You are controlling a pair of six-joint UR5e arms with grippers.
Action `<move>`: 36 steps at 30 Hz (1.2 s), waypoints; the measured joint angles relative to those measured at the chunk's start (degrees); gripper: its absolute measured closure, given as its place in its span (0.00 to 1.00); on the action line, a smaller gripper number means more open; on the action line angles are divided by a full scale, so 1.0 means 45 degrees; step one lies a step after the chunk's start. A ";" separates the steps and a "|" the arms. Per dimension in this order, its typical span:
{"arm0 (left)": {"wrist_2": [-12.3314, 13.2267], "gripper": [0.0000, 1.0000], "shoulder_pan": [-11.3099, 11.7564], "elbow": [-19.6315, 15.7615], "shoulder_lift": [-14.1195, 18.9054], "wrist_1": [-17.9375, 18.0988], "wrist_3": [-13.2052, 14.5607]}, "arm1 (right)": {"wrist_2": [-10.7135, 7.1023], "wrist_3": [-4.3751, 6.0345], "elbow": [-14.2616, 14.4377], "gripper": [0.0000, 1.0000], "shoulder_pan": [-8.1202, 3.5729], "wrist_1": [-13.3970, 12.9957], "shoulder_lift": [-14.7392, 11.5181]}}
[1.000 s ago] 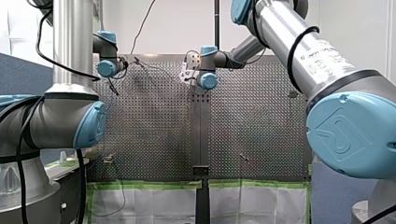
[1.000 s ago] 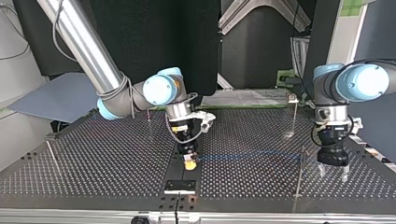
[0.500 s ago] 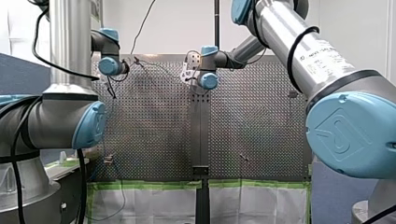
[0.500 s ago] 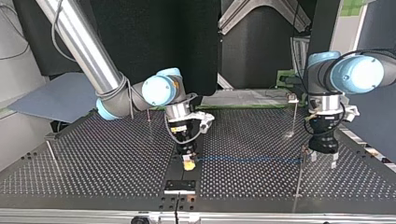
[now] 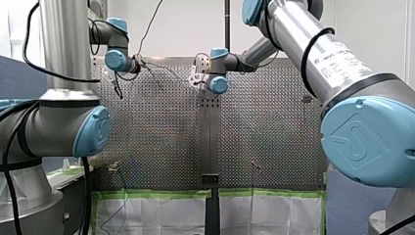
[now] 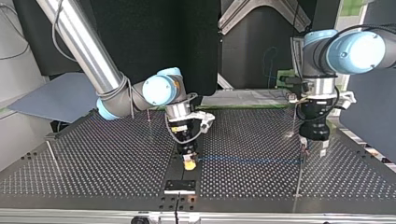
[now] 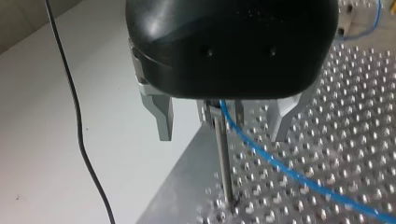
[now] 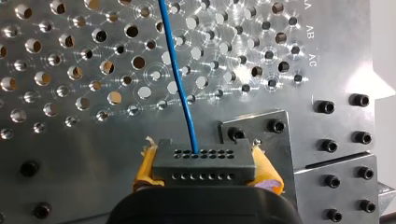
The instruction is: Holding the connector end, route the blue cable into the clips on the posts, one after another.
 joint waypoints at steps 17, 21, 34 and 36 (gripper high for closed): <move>-0.1343 0.00 -0.1068 -0.0101 0.0460 -0.1836 0.0220 | -0.0078 -0.0004 -0.0210 1.00 -0.0040 0.0191 -0.0006; -0.1800 0.00 -0.1181 -0.0103 0.0540 -0.2295 0.0611 | -0.0079 -0.0001 -0.0208 1.00 -0.0054 0.0192 -0.0007; -0.2119 0.00 -0.1762 -0.0101 0.0870 -0.3619 0.1927 | -0.0095 0.0000 -0.0204 1.00 0.0059 0.0224 0.0017; -0.2106 0.00 -0.1868 -0.0103 0.0763 -0.3873 0.2179 | -0.0090 0.0000 -0.0201 1.00 0.0077 0.0233 0.0025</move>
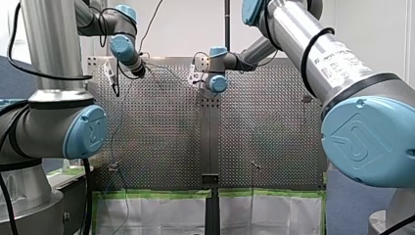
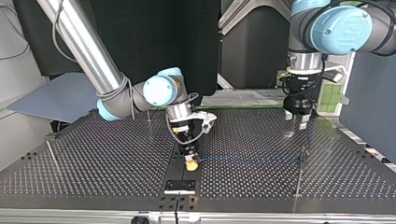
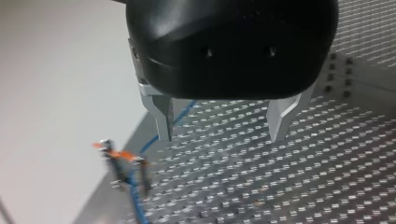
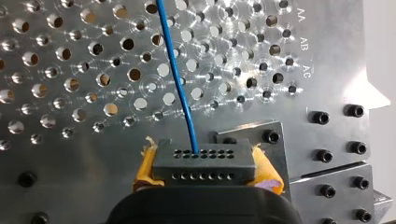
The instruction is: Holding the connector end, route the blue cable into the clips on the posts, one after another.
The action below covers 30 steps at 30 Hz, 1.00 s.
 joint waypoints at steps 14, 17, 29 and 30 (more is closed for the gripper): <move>-0.0483 0.00 -0.0019 0.0009 -0.0261 -0.0789 0.1632 | 0.0029 0.0000 0.0006 1.00 0.0170 0.0077 0.0137; -0.0343 0.00 0.0041 0.0004 -0.0092 -0.0682 0.1982 | 0.0039 0.0000 0.0006 1.00 0.0171 0.0073 0.0178; 0.0871 0.00 0.0405 0.0232 -0.0215 0.0493 0.2665 | 0.0033 0.0000 0.0006 1.00 0.0179 0.0076 0.0260; 0.0951 0.00 0.0427 0.0297 -0.0253 0.0557 0.2657 | 0.0033 0.0000 0.0007 1.00 0.0177 0.0076 0.0263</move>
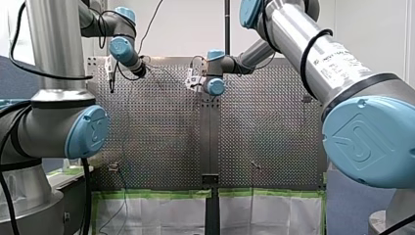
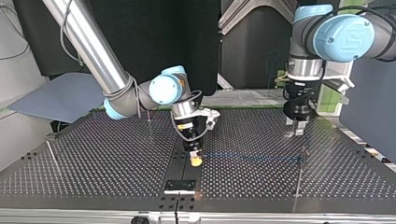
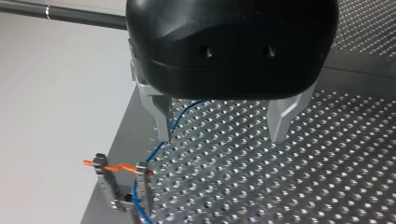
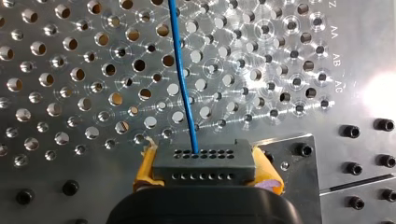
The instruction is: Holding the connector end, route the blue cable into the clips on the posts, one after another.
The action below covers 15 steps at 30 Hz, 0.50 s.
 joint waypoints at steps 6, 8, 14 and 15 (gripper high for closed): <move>0.0376 0.00 0.0166 0.0683 0.0326 0.0067 -0.0470 | 0.0026 0.0000 -0.0005 1.00 0.0002 -0.0011 0.0023; 0.0437 0.00 0.0204 0.0893 0.0382 0.0010 -0.0550 | 0.0026 0.0000 -0.0006 1.00 0.0000 -0.0015 0.0036; 0.0320 0.00 0.0262 0.1225 0.0581 -0.0364 -0.0538 | 0.0018 0.0000 -0.0002 1.00 -0.0042 -0.0019 0.0058; 0.0307 0.00 0.0257 0.1236 0.0592 -0.0418 -0.0537 | 0.0019 0.0001 -0.0003 1.00 -0.0055 -0.0018 0.0058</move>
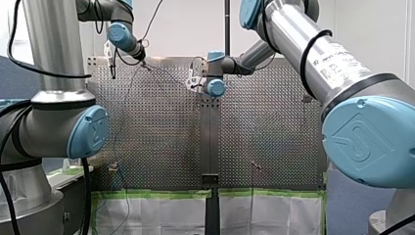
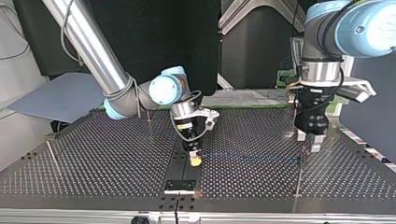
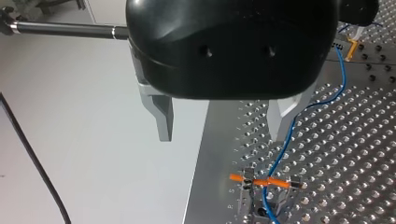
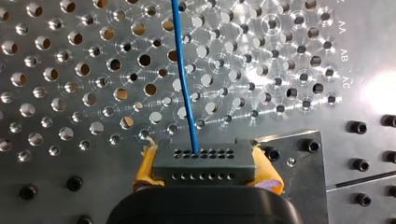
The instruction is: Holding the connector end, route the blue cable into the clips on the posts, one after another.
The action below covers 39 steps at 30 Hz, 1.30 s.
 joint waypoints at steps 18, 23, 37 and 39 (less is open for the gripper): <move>-0.0223 0.00 -0.0249 0.0019 -0.0533 -0.0359 -0.0055 | -0.0024 -0.0001 0.0000 1.00 -0.0057 0.0014 0.0027; -0.0362 0.00 -0.0263 0.0018 -0.0737 -0.0353 0.0044 | -0.0034 -0.0001 0.0001 1.00 -0.0066 0.0002 0.0036; -0.0476 0.00 -0.0273 0.0020 -0.0758 -0.0338 0.0101 | -0.0039 -0.0001 0.0002 1.00 -0.0051 0.0018 0.0055; -0.0490 0.00 -0.0272 0.0020 -0.0740 -0.0333 0.0168 | -0.0040 0.0000 0.0002 1.00 -0.0038 0.0017 0.0054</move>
